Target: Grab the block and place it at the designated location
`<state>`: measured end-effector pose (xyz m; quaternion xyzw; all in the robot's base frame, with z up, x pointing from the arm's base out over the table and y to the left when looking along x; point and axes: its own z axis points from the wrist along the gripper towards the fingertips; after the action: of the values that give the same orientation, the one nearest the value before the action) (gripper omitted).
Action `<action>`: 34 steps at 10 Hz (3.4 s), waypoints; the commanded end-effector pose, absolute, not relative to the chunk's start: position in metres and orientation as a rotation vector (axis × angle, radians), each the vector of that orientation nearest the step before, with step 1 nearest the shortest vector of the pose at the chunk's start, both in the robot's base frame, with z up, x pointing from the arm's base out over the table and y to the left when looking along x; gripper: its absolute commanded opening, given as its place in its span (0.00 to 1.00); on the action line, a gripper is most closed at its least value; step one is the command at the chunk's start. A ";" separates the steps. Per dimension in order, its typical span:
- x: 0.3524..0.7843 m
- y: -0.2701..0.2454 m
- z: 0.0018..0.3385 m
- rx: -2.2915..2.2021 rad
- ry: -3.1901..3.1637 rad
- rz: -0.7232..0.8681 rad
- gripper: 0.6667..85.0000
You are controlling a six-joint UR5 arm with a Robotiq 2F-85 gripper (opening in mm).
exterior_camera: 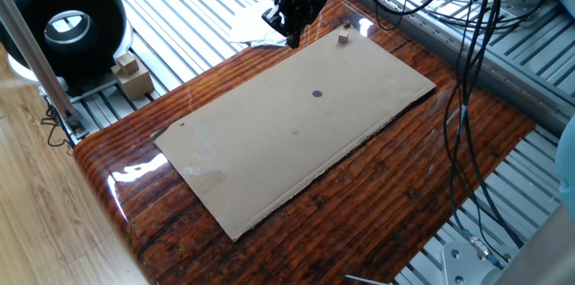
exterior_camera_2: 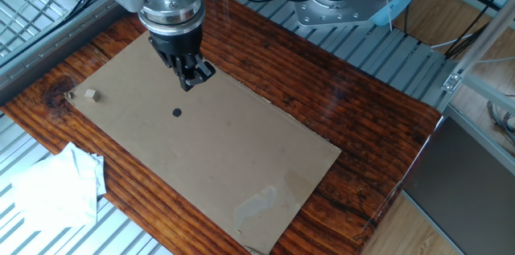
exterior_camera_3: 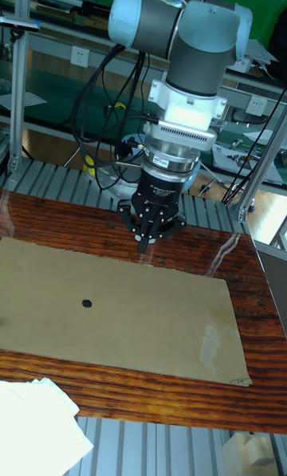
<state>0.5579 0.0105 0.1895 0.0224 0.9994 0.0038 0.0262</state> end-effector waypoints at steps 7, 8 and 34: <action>0.548 0.022 0.187 -0.068 3.122 0.054 0.00; 0.532 0.021 0.187 -0.080 3.182 0.050 0.00; 0.650 -0.218 0.074 -0.586 3.212 -0.247 0.54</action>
<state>0.6590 -0.1935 0.0709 -0.1666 0.9843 -0.0399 -0.0426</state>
